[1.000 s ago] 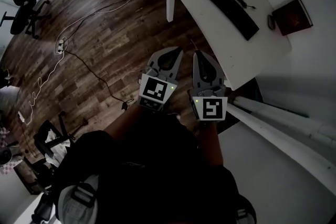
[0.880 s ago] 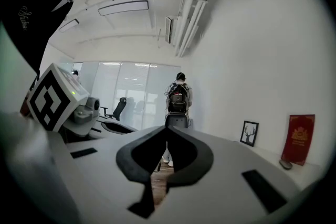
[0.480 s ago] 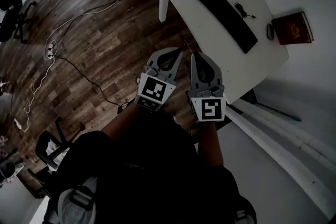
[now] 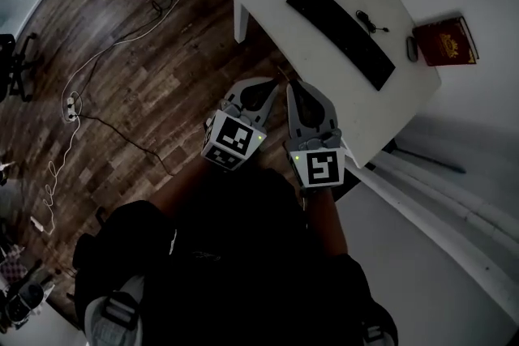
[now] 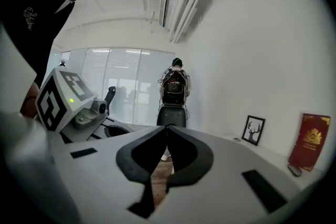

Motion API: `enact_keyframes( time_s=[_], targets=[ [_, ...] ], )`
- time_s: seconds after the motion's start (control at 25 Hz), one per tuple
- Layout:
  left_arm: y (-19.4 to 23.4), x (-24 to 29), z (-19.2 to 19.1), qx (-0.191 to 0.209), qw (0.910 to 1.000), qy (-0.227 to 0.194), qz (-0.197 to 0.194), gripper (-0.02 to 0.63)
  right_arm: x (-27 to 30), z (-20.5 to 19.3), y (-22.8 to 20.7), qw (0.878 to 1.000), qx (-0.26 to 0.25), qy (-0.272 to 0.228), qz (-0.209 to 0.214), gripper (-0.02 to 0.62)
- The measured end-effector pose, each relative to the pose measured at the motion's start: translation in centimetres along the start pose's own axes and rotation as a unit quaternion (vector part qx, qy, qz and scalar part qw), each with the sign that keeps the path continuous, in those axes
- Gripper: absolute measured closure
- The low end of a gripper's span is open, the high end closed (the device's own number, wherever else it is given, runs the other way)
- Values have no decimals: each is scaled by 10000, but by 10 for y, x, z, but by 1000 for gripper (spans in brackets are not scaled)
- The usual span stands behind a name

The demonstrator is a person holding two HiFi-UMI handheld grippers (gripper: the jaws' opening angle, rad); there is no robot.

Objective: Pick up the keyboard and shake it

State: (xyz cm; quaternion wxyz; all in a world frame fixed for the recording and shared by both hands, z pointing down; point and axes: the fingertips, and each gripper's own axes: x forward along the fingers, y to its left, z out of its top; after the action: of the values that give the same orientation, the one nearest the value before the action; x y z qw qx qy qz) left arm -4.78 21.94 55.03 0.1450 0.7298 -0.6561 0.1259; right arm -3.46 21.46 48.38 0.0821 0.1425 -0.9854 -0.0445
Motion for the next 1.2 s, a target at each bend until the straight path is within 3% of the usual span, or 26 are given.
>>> enact_keyframes(
  time_s=[0.36,0.6,0.72,0.92,1.2],
  targets=[
    [38,17,-10,7,9992,326,-242,603,16,-32,-2,9974,-259,672,74,574],
    [37,36,-20,92,9965,686,-460,603,35,-52,-27,9968,-212,758,134,574],
    [57,41,-18,193,9947,928,-411,603,57,-58,-33,9967,-204,697,363,574],
    [95,51,8,349,9945,960,-216,603,93,-41,-52,9978,71,547,364,574],
    [102,89,31,549,9912,1085,-526,603,107,-35,-93,9980,189,603,17,572]
  ],
)
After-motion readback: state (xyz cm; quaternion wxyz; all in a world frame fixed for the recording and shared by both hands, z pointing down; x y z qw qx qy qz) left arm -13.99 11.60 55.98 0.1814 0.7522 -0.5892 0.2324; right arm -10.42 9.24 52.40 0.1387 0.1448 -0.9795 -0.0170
